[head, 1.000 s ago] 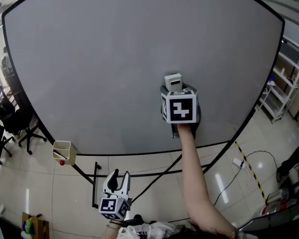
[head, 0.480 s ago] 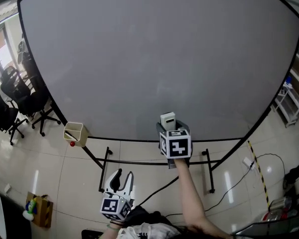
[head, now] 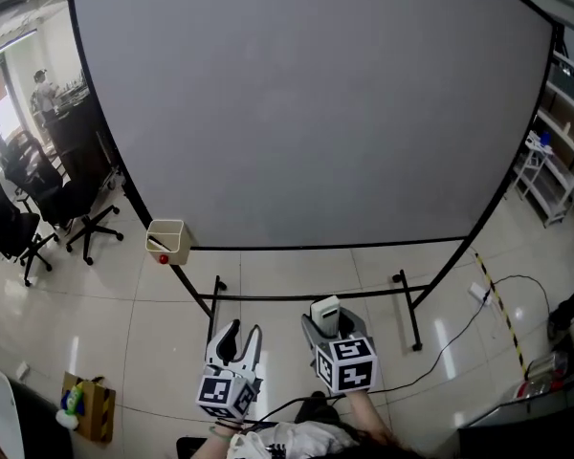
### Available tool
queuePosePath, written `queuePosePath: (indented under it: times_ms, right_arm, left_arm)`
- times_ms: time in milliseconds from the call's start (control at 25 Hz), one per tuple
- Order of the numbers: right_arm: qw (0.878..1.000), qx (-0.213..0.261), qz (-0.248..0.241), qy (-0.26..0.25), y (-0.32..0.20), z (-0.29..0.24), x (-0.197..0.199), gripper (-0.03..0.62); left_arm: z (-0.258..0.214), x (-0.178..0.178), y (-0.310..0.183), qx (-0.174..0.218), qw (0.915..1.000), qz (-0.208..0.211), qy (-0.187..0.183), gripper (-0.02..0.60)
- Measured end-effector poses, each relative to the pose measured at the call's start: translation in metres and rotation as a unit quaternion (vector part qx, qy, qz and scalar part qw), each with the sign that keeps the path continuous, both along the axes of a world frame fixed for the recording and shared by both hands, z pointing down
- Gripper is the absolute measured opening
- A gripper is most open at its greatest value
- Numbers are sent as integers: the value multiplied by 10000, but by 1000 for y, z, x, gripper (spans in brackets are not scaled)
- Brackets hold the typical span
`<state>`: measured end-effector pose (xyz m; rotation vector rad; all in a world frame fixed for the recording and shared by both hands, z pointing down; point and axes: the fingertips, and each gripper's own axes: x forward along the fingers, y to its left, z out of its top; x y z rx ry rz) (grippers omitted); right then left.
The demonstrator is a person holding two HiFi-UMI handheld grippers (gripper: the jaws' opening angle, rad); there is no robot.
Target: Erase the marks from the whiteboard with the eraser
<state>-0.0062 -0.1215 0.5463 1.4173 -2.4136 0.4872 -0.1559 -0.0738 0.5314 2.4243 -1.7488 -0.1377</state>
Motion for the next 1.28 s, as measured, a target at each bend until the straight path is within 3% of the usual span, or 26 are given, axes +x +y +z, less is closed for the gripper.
queuePosePath:
  times_ms: [240,400,560,960,1280]
  right_arm:
    - [9998,-86,46,-179,91,12,-49,280]
    - [9999,5,6,-131,128,11,-67,279]
    - [9998,10,95,-172,143,12,-58,279]
    - [9998,33,81,159,168,17,-39,275]
    - [9998,77,0,187,174,17,-39,273]
  left_arm:
    - [10,-48,69,27,9999,31,91,153]
    - [-8,-48,97,-21,9998,169,122,153]
    - [-20,-42,113,197,9996,195,113,153]
    - [-23,-7,135,169,9991,391,58,153]
    - [-23,-4,142,163,9993,339,40,153]
